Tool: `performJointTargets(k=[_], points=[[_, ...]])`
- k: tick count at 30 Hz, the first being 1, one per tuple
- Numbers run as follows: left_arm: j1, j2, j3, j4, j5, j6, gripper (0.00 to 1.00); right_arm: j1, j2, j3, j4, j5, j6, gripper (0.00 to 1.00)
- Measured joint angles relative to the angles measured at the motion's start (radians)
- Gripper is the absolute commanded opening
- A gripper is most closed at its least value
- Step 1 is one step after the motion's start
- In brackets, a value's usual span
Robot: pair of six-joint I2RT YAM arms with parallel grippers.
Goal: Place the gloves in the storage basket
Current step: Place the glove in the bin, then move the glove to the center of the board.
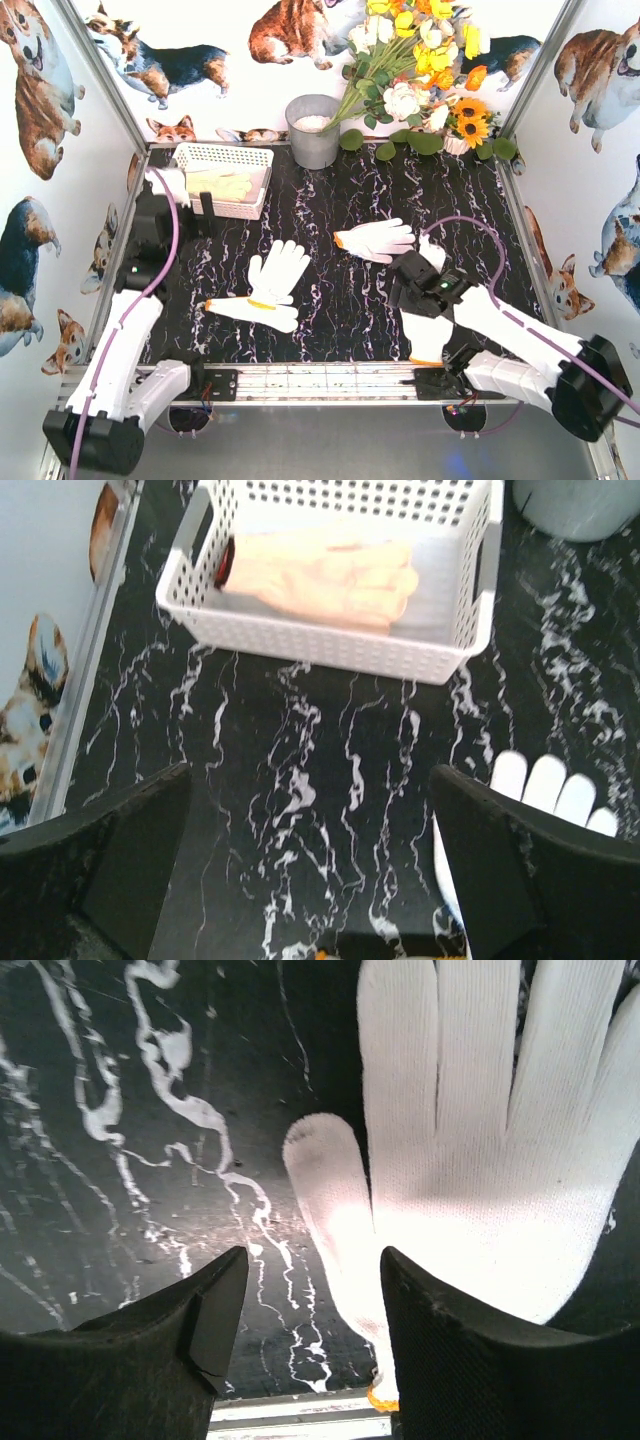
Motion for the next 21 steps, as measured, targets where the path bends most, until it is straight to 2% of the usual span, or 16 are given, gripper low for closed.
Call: performJointTargets(k=[14,16,21], points=[[0.0,-0.033,-0.065,-0.055,-0.03,0.027,0.98,0.014,0.288,0.031,-0.084,-0.026,0.055,0.44],[0.0,-0.034,-0.066,-0.055,-0.031,0.029,0.99,0.02,0.315,0.048,-0.084,-0.026,0.048,0.4],[0.0,-0.034,-0.066,-0.055,-0.035,0.032,0.99,0.045,0.372,0.085,-0.085,-0.016,0.032,0.2]])
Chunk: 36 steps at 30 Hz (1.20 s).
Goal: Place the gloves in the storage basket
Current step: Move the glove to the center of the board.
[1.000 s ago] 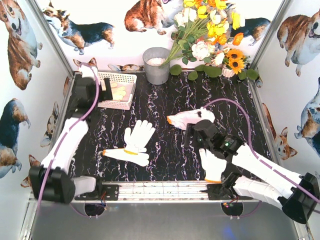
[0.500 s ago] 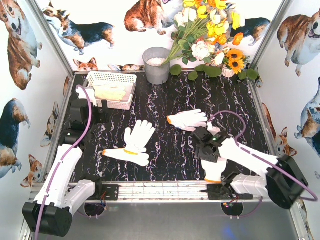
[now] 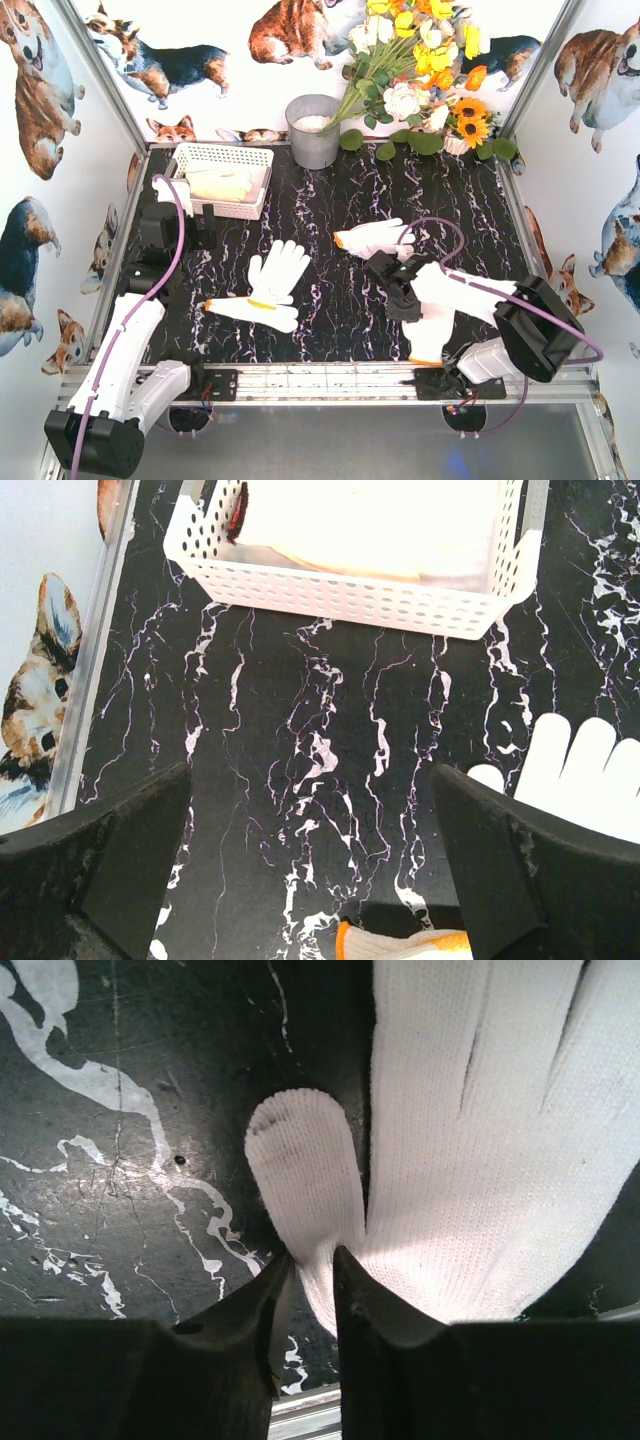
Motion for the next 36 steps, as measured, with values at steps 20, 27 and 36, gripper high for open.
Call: performJointTargets(k=[20,27,36], points=[[0.0,0.0,0.0,0.0,-0.021,0.011,0.99,0.22,0.232,0.212,-0.01,0.008,-0.035,0.0],[0.0,0.001,-0.003,0.0,-0.023,0.014,0.99,0.278,0.292,0.299,0.139,-0.105,-0.011,0.0],[0.0,0.005,-0.005,0.0,-0.028,0.015,1.0,0.33,0.357,0.383,0.34,-0.228,-0.019,0.0]])
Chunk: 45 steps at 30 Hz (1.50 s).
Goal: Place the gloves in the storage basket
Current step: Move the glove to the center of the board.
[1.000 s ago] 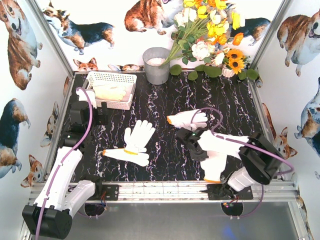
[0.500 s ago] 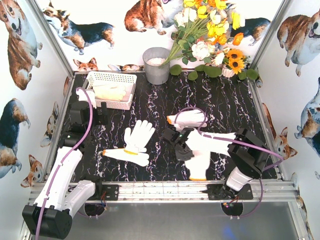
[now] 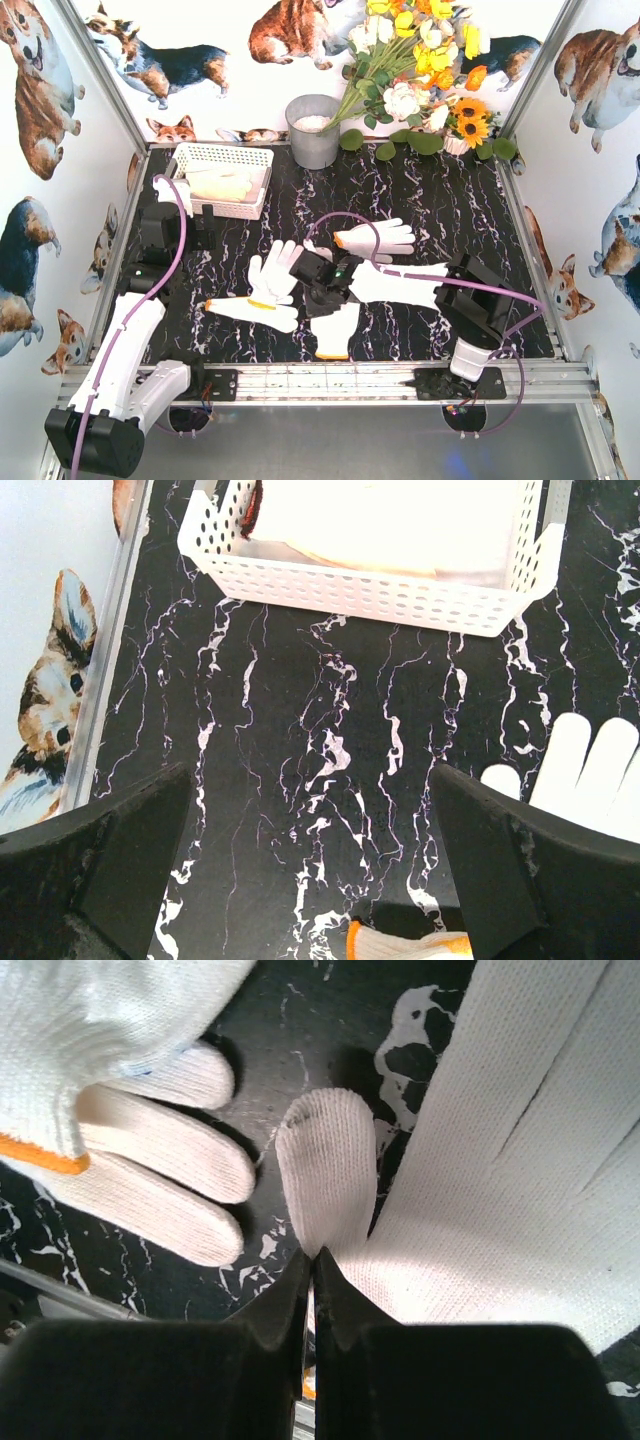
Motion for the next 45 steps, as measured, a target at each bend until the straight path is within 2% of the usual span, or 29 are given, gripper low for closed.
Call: performJointTargets(k=[4,8,16,20,26,31,34,39,45], points=[[0.0,0.0,0.0,0.0,-0.001,0.0,1.0,-0.002,-0.018,-0.023,0.058,-0.035,-0.028,0.0],[0.0,0.002,0.0,0.0,0.0,0.0,1.0,-0.029,-0.14,-0.155,0.161,-0.115,-0.076,0.0],[0.0,0.005,0.0,0.0,0.0,0.0,1.0,-0.175,-0.344,-0.394,0.318,-0.303,-0.162,0.0],[0.0,0.005,0.0,0.0,0.0,0.0,1.0,-0.227,-0.359,-0.413,0.336,-0.349,-0.189,0.0],[0.0,0.005,0.0,0.0,0.0,0.0,1.0,-0.222,-0.309,-0.39,0.37,-0.409,-0.192,0.0],[0.0,0.005,0.0,0.0,0.002,0.0,1.0,-0.173,-0.218,-0.335,0.406,-0.427,-0.183,0.35],[0.0,0.005,0.0,0.0,0.016,0.0,1.0,-0.146,-0.199,-0.31,0.416,-0.434,-0.177,0.46],[0.0,0.01,-0.003,0.003,0.054,-0.001,1.0,-0.146,-0.245,-0.3,0.366,-0.385,-0.153,0.46],[0.0,0.027,-0.006,0.003,0.069,-0.001,1.0,-0.238,-0.371,-0.312,0.202,-0.253,-0.077,0.45]])
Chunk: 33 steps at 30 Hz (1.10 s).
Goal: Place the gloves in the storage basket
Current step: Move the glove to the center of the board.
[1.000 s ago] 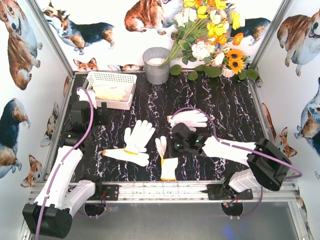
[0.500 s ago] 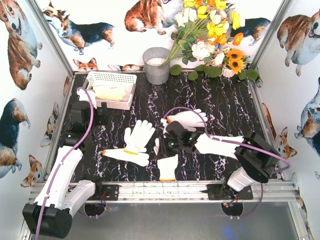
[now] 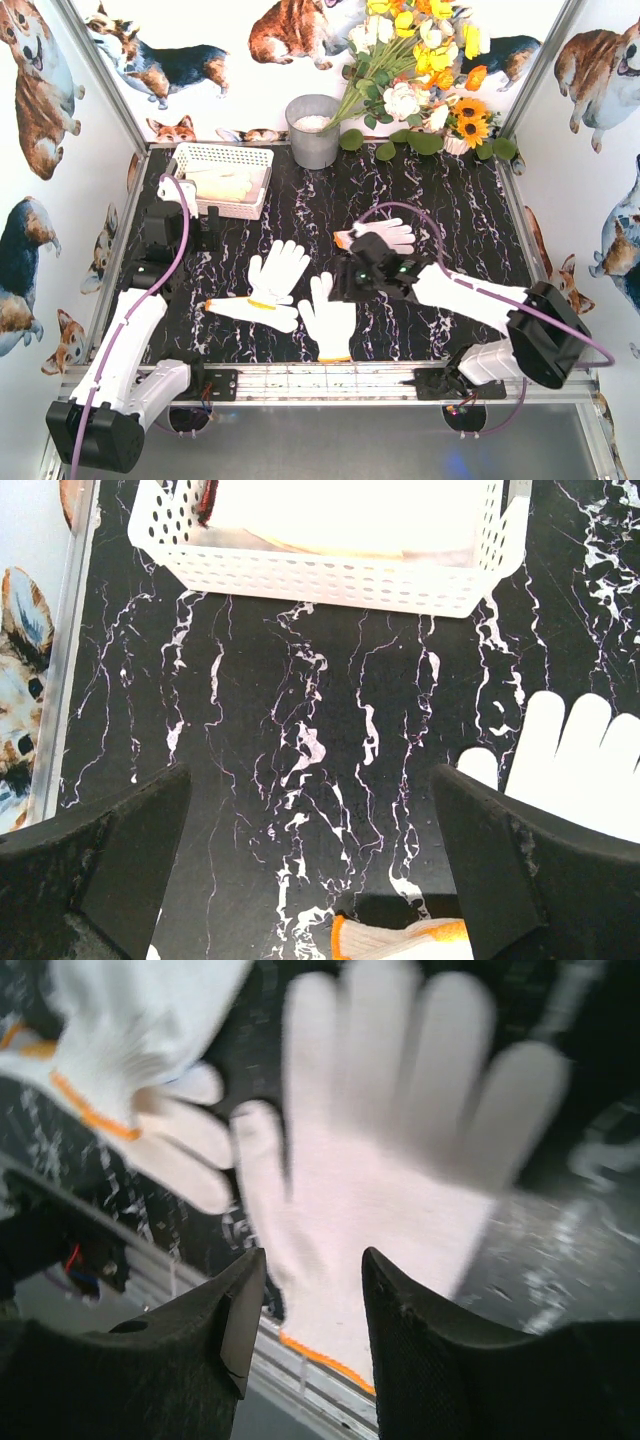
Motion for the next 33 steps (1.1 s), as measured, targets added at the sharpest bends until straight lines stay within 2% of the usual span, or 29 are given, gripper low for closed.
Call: performJointTargets(k=[4,12,18,25,33], points=[[0.0,0.005,0.0,0.0,0.006,0.0,1.0,-0.041,-0.05,-0.053,-0.072,0.079,0.047,0.44],[0.0,0.014,0.0,0.0,0.009,0.0,1.0,-0.046,-0.021,-0.119,-0.122,0.132,0.103,0.42],[0.0,0.014,0.0,0.0,0.006,0.0,1.0,-0.064,0.018,-0.11,-0.121,0.167,0.098,0.4],[0.0,0.014,0.0,0.0,0.001,0.0,1.0,-0.076,0.122,-0.014,-0.118,0.184,0.055,0.38],[0.0,0.014,0.0,0.0,-0.006,0.0,1.0,-0.076,0.154,0.002,-0.096,0.175,0.041,0.23]])
